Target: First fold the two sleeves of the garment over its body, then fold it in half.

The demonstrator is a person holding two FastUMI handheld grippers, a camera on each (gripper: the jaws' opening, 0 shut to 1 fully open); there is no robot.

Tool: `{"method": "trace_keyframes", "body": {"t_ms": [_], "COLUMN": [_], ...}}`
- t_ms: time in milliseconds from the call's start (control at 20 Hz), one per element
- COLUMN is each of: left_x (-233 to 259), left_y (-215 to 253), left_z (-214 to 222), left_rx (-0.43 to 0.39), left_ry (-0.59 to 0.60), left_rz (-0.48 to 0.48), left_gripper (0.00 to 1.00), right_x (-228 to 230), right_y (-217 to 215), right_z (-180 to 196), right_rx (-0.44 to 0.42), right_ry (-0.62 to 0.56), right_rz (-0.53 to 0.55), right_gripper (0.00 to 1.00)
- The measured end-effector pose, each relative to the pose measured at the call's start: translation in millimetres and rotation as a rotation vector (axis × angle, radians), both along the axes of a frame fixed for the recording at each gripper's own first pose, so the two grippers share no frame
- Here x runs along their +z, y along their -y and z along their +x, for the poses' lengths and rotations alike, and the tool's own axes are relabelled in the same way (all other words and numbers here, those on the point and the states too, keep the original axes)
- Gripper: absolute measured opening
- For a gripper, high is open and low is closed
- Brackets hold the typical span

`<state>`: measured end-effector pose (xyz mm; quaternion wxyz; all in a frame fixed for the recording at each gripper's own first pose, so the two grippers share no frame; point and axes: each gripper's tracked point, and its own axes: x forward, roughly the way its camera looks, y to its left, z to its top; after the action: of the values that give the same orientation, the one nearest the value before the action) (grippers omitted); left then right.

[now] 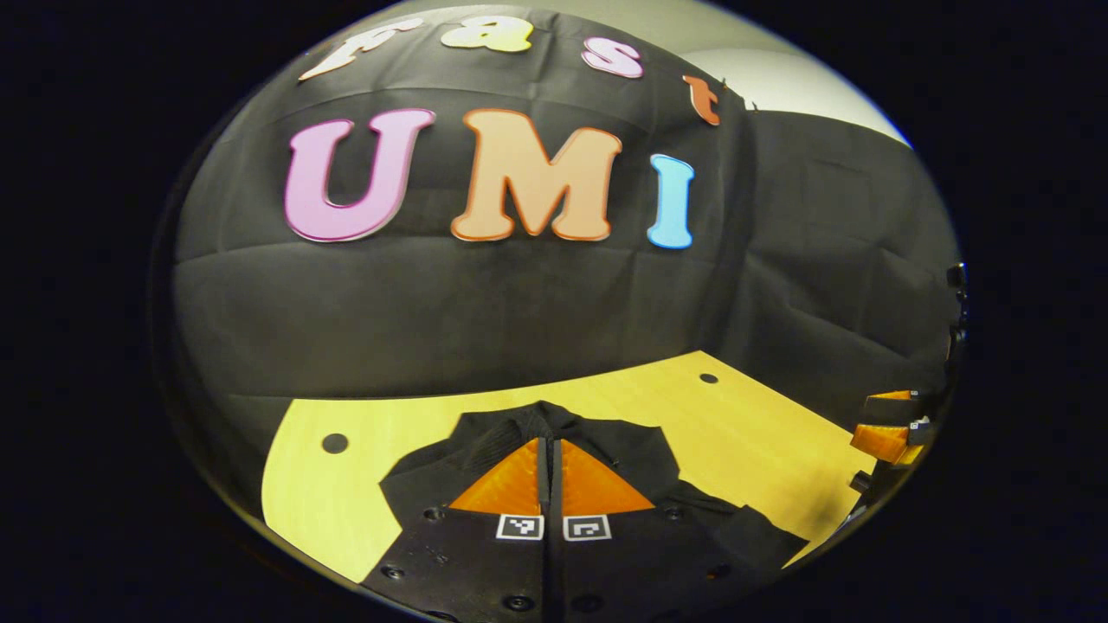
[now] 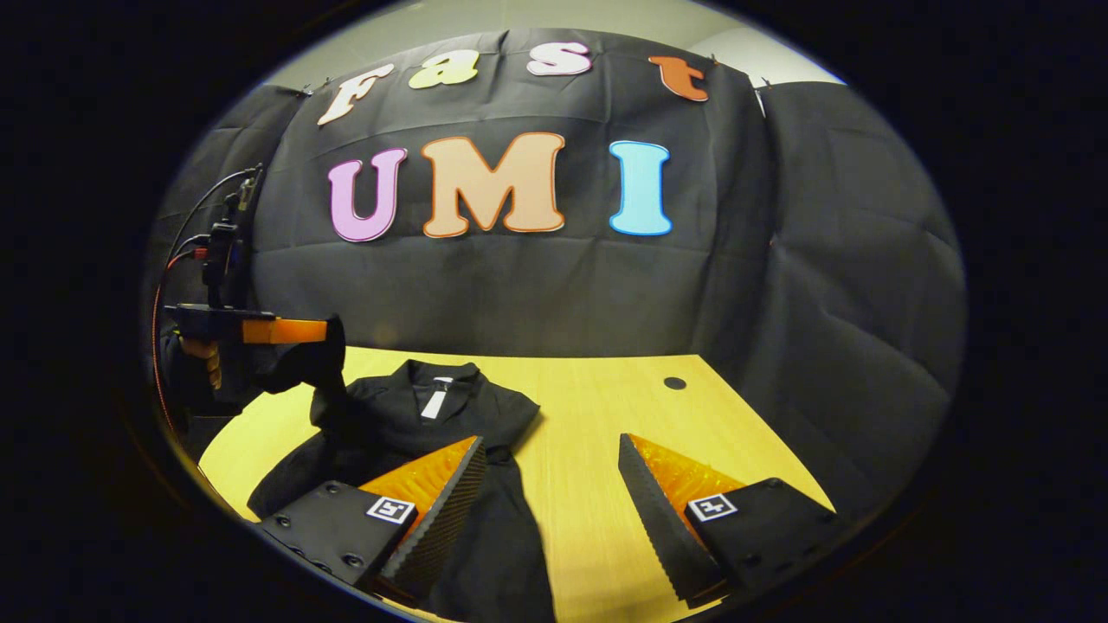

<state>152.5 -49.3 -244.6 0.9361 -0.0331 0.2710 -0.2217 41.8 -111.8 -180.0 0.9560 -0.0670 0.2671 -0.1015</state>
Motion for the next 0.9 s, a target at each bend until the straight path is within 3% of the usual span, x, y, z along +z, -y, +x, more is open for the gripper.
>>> {"method": "trace_keyframes", "body": {"t_ms": [300, 500, 700, 850, 900], "left_x": [-26, -53, -60, -25, -6], "left_y": [70, 99, 106, 106, 103], "left_z": [6, 7, 24, 33, 34], "left_rx": [-0.08, -0.117, -0.055, -0.001, 0.008], "left_ry": [-0.061, -0.122, -0.113, -0.002, 0.034], "left_rz": [-0.008, 0.053, 0.148, 0.092, 0.075], "left_gripper": [0.0, 0.0, 0.0, 0.87, 0.92], "right_x": [-2, -7, -14, -14, -14], "right_y": [23, 39, 48, 48, 47], "right_z": [-14, -22, -23, -19, -19], "right_rx": [-0.041, -0.061, -0.073, -0.063, -0.056], "right_ry": [-0.015, -0.031, -0.043, -0.032, -0.03], "right_rz": [0.003, 0.001, 0.022, 0.027, 0.03], "right_gripper": [0.98, 0.98, 0.98, 0.98, 1.0]}}
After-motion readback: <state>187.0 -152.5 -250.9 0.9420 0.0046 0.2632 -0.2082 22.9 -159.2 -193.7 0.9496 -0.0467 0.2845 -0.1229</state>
